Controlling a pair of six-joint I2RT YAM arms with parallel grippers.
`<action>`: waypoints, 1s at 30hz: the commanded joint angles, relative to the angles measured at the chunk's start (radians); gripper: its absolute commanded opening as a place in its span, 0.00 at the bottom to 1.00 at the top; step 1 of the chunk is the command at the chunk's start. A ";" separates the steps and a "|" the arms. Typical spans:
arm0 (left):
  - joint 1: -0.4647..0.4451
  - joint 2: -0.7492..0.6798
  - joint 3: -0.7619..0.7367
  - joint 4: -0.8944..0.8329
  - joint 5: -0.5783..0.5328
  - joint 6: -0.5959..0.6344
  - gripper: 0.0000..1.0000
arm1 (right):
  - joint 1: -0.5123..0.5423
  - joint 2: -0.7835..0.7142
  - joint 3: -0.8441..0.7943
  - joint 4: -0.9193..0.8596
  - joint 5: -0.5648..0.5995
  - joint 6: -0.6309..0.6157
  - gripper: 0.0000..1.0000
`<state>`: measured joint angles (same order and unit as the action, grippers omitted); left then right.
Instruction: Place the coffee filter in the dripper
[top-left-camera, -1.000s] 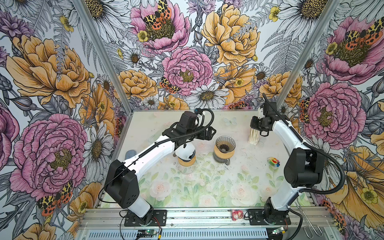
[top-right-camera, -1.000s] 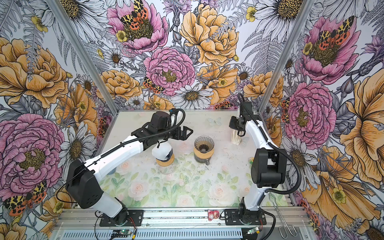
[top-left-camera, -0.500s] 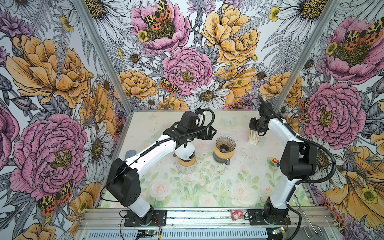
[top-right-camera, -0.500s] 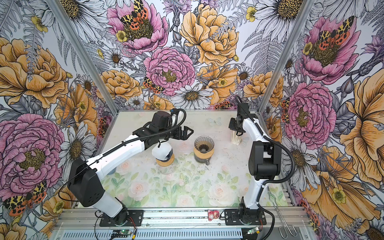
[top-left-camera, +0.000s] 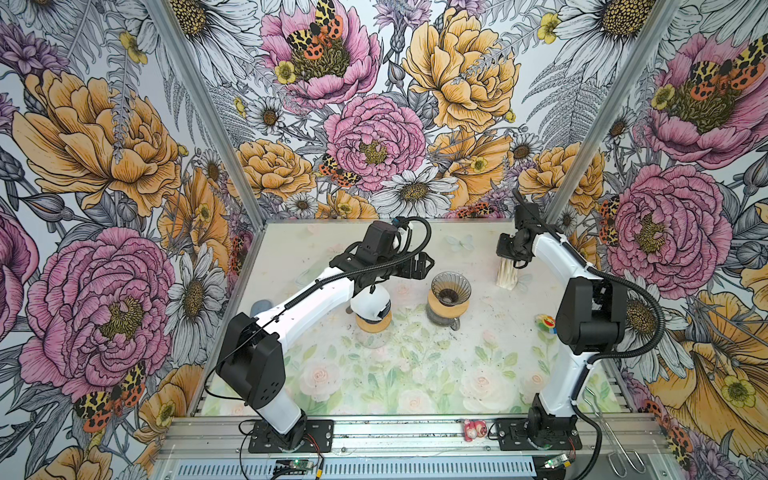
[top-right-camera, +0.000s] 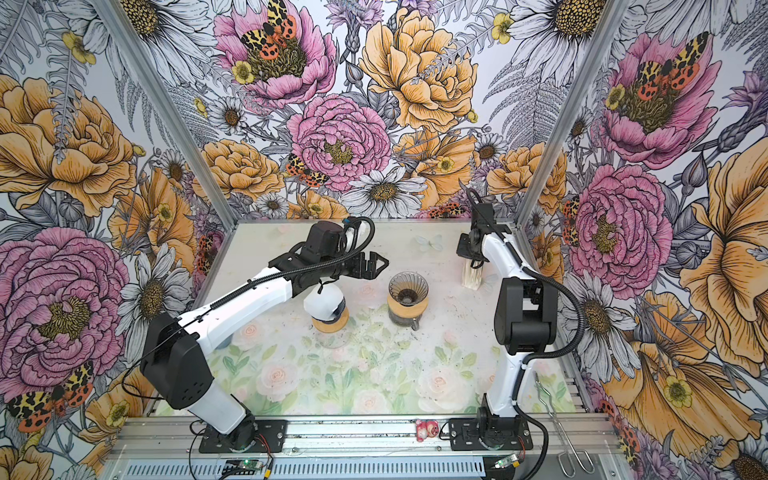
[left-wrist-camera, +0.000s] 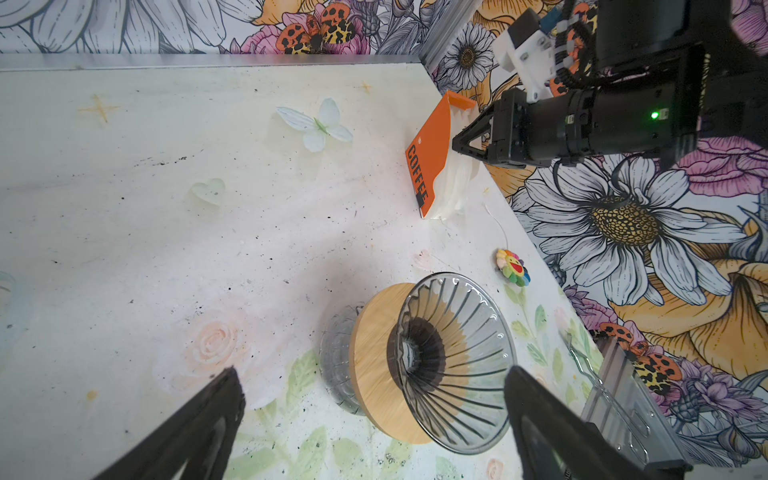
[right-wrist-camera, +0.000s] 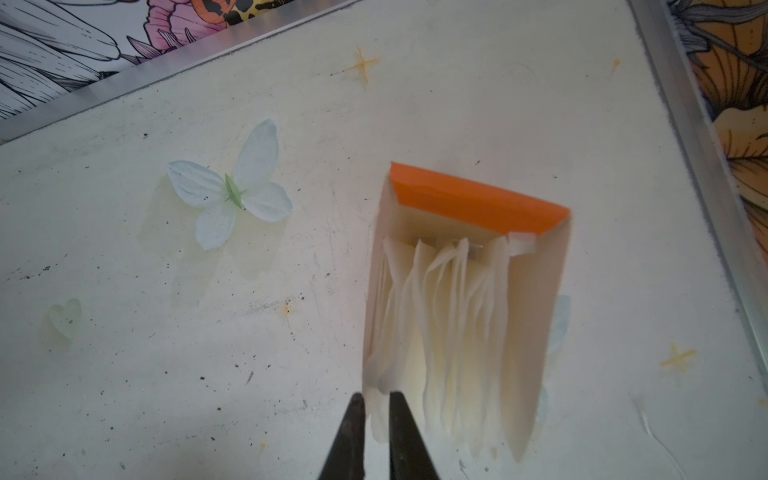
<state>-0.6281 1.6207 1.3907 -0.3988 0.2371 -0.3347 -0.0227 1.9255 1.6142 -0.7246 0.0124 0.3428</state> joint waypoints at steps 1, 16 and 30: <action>0.011 0.010 0.027 -0.004 0.019 0.007 0.99 | 0.006 0.001 0.015 -0.006 0.032 -0.001 0.11; 0.012 0.001 0.015 -0.006 0.017 0.001 0.99 | 0.004 -0.026 0.000 -0.006 0.029 -0.011 0.00; 0.009 0.008 0.021 -0.008 0.020 0.000 0.99 | 0.007 0.018 0.027 -0.006 0.033 -0.016 0.14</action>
<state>-0.6250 1.6279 1.3949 -0.4004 0.2409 -0.3347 -0.0227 1.9259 1.6142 -0.7246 0.0307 0.3237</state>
